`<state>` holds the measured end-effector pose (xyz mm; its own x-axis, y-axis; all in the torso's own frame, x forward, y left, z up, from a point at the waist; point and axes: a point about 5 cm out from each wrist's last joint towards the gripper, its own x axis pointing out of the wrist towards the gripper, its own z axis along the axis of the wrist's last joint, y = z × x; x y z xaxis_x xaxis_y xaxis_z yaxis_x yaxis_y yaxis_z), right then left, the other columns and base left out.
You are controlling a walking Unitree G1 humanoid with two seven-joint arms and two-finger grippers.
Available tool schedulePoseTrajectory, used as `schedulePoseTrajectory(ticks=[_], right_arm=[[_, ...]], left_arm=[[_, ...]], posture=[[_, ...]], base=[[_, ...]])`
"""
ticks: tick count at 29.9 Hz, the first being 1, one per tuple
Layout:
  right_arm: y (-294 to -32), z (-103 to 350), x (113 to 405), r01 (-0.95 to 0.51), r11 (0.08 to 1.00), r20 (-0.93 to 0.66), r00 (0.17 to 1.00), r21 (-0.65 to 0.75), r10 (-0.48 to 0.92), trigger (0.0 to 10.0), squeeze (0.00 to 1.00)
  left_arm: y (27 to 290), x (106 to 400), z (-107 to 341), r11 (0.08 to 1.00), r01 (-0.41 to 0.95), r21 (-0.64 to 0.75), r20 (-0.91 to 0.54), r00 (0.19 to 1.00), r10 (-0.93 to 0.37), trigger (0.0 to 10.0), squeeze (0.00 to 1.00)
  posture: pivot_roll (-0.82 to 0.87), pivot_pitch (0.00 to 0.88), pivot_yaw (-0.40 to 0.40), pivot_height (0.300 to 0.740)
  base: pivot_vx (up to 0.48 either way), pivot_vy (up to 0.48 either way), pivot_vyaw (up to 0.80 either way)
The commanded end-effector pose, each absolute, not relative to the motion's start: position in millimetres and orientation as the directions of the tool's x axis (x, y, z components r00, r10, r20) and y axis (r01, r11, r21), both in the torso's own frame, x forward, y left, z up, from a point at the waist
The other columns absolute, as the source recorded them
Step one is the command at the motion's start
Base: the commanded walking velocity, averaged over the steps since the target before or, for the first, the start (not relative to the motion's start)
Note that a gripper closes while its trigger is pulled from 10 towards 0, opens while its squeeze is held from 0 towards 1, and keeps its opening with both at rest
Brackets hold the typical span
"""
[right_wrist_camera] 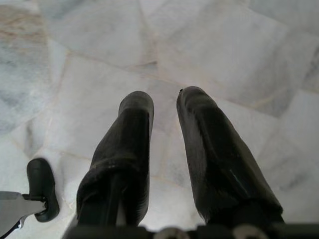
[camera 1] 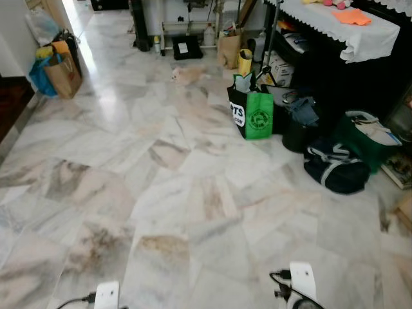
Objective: Setting the table
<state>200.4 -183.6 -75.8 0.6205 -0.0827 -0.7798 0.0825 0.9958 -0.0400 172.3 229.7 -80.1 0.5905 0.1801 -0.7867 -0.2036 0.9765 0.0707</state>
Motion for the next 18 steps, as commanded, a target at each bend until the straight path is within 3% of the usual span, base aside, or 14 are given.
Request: schedulePoseTrajectory(ticks=[1,10,18], right_arm=[[-234,-64,205,0.211,0.973,-0.775,0.63,0.095,-0.06,10.0,0.0],[-235,-67,200,0.154,0.988,-0.795,0.602,0.026,-0.073,10.0,0.0],[-218,-73,194,0.097,0.994,-0.808,0.589,0.049,-0.017,10.0,0.0]], left_arm=[[244,185,-72,0.962,-0.274,0.02,-0.781,0.596,0.186,10.0,0.0],[244,179,-74,0.961,-0.274,0.031,-0.787,0.587,0.193,10.0,0.0],[246,176,-74,0.977,-0.198,0.078,-0.785,0.592,0.183,10.0,0.0]], posture=[[-0.04,0.0,0.009,0.74],[-0.03,0.0,-0.012,0.74],[-0.02,0.0,0.017,0.74]], base=[[0.0,0.0,-0.74],[0.0,0.0,-0.74],[0.0,-0.06,-0.74]])
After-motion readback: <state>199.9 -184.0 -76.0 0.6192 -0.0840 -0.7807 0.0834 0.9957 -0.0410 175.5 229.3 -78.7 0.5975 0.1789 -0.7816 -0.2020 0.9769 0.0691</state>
